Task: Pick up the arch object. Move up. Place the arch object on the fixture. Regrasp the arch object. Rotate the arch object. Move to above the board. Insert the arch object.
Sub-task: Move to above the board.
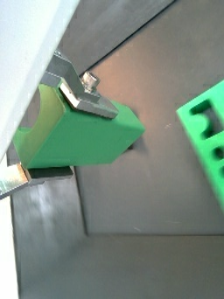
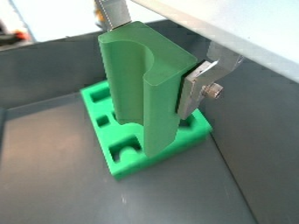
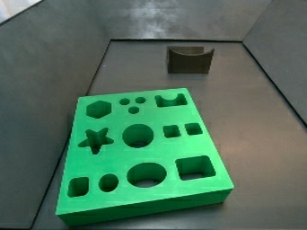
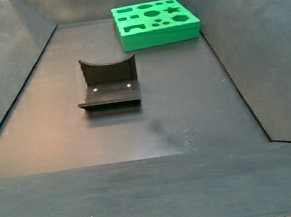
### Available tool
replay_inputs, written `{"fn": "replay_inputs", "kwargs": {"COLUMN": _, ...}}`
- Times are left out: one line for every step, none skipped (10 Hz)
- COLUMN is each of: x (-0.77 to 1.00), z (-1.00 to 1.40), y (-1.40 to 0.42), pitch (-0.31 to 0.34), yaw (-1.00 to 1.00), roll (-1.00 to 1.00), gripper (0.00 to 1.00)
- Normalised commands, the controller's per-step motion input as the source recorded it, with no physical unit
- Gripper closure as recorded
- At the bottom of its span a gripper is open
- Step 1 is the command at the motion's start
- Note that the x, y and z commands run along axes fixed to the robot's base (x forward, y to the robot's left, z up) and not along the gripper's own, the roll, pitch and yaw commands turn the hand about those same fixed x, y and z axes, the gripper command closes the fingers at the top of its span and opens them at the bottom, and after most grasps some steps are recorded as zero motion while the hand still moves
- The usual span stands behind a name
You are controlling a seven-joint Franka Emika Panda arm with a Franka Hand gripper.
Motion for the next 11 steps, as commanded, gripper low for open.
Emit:
{"fn": "replay_inputs", "kwargs": {"x": 0.09, "z": 0.17, "y": -1.0, "pitch": 0.116, "yaw": 1.0, "roll": -0.01, "gripper": 1.0}}
{"fn": "replay_inputs", "kwargs": {"x": 0.11, "z": 0.13, "y": -0.72, "pitch": 0.126, "yaw": 1.0, "roll": -0.01, "gripper": 1.0}}
{"fn": "replay_inputs", "kwargs": {"x": 0.11, "z": 0.06, "y": -0.34, "pitch": 0.137, "yaw": 1.0, "roll": -0.01, "gripper": 1.0}}
{"fn": "replay_inputs", "kwargs": {"x": 0.09, "z": 0.03, "y": -0.17, "pitch": 0.141, "yaw": 1.0, "roll": -0.01, "gripper": 1.0}}
{"fn": "replay_inputs", "kwargs": {"x": 0.06, "z": 0.03, "y": -0.11, "pitch": 0.146, "yaw": 1.0, "roll": -0.01, "gripper": 1.0}}
{"fn": "replay_inputs", "kwargs": {"x": 0.05, "z": 0.03, "y": -0.08, "pitch": 0.153, "yaw": 1.0, "roll": 0.0, "gripper": 1.0}}
{"fn": "replay_inputs", "kwargs": {"x": 0.06, "z": 0.03, "y": -0.06, "pitch": 0.159, "yaw": 1.0, "roll": 0.0, "gripper": 1.0}}
{"fn": "replay_inputs", "kwargs": {"x": 0.06, "z": 0.03, "y": -0.05, "pitch": 0.18, "yaw": 1.0, "roll": 0.0, "gripper": 1.0}}
{"fn": "replay_inputs", "kwargs": {"x": 0.06, "z": 0.03, "y": -0.04, "pitch": 0.201, "yaw": 1.0, "roll": 0.0, "gripper": 1.0}}
{"fn": "replay_inputs", "kwargs": {"x": 0.06, "z": 0.03, "y": -0.03, "pitch": 0.241, "yaw": 1.0, "roll": 0.01, "gripper": 1.0}}
{"fn": "replay_inputs", "kwargs": {"x": 0.07, "z": 0.02, "y": -0.03, "pitch": 0.269, "yaw": 1.0, "roll": 0.02, "gripper": 1.0}}
